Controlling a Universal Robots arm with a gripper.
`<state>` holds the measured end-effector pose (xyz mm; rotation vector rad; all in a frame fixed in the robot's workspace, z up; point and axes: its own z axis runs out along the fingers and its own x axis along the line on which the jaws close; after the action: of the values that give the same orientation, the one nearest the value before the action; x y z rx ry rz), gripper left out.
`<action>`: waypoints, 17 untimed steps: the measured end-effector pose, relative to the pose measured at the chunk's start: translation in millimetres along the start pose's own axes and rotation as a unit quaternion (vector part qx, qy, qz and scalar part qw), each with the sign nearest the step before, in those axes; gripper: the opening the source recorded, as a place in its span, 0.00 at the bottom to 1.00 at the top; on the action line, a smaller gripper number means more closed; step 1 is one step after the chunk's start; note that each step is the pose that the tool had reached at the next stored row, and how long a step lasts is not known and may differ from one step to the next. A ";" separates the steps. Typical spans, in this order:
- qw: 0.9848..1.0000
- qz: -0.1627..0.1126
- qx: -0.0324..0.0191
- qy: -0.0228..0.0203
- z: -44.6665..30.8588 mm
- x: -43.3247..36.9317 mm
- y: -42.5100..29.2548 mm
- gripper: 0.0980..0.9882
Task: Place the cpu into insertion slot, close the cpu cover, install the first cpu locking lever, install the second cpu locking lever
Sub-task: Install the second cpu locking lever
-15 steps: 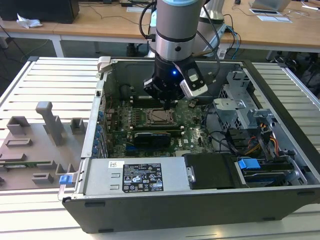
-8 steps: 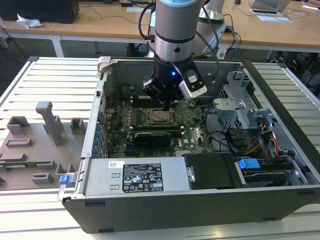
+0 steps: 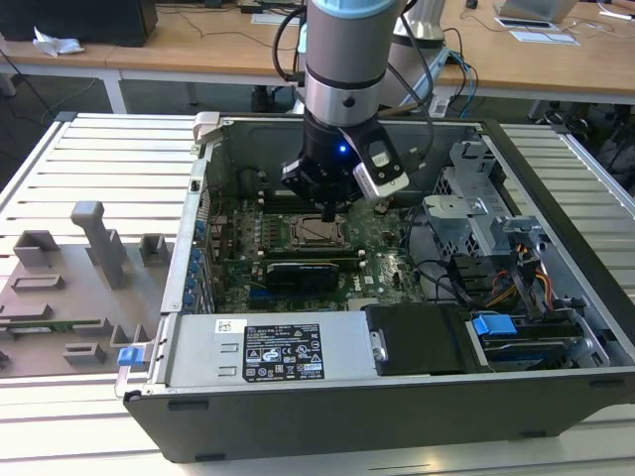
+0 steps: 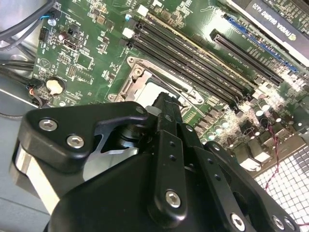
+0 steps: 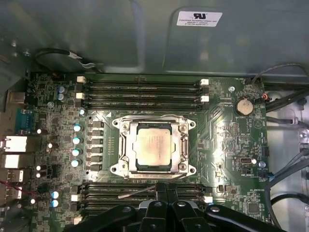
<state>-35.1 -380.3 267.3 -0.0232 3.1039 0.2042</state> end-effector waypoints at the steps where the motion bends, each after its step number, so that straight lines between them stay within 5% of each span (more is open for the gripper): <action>1: 1.000 0.000 0.000 0.000 0.2 0.3 -0.4 0.01; 11: 1.000 0.000 0.000 0.000 1.7 2.6 -4.5 0.01; 17: 1.000 0.000 0.000 0.000 9.3 5.6 -7.1 0.01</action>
<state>-40.2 -386.3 256.9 -0.0232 3.1038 0.2052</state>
